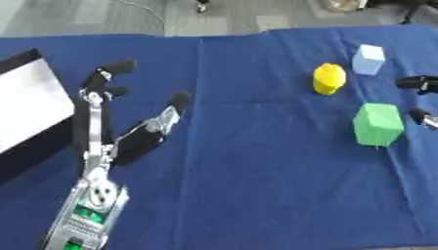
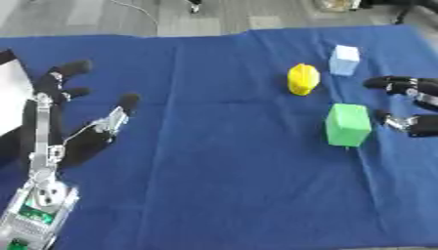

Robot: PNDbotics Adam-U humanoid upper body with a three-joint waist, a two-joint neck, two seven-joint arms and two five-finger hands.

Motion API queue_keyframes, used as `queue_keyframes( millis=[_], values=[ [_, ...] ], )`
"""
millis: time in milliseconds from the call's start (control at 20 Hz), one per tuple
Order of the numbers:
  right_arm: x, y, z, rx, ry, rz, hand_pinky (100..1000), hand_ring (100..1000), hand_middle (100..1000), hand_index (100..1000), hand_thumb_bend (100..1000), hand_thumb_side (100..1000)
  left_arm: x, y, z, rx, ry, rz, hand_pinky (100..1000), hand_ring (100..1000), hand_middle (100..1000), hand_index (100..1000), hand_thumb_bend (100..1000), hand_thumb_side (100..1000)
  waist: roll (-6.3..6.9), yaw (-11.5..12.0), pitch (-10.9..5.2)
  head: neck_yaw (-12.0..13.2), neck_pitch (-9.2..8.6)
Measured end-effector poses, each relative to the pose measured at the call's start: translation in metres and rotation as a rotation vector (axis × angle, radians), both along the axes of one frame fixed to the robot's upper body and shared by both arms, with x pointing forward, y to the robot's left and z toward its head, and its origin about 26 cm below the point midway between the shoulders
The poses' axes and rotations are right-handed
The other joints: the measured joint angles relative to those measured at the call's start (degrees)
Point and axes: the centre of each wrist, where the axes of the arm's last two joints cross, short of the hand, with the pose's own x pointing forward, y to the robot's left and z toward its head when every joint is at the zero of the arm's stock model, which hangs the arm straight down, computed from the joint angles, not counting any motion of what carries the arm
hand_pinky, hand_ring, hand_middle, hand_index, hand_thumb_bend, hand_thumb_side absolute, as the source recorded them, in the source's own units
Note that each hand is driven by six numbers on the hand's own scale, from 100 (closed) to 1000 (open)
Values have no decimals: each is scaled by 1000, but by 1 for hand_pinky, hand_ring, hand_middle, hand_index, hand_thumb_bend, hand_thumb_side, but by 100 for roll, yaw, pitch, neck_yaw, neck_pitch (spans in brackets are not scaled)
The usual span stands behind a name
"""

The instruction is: Pick up the objects with one hand, pass them to the other hand, and then place them into the box on the other side of the table.

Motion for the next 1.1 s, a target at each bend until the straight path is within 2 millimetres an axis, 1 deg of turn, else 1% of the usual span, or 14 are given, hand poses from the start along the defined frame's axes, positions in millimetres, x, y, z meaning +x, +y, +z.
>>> queue_keyframes(
  millis=[300,650,1100],
  values=[
    [-1,10,-1,-12,28,50,865,964,974,1000,100,941,0,0,0,1,0,-2,714,864,692,757,662,413,0,2,0,-13,0],
    [-4,17,-3,-33,54,86,873,964,974,1000,100,1000,1,0,-2,2,4,-2,716,865,694,758,657,414,0,1,0,-21,0],
    [-3,21,0,-102,38,99,897,971,993,1000,100,1000,1,0,-2,2,4,-2,718,864,693,759,652,416,0,1,1,-45,0]
  ],
)
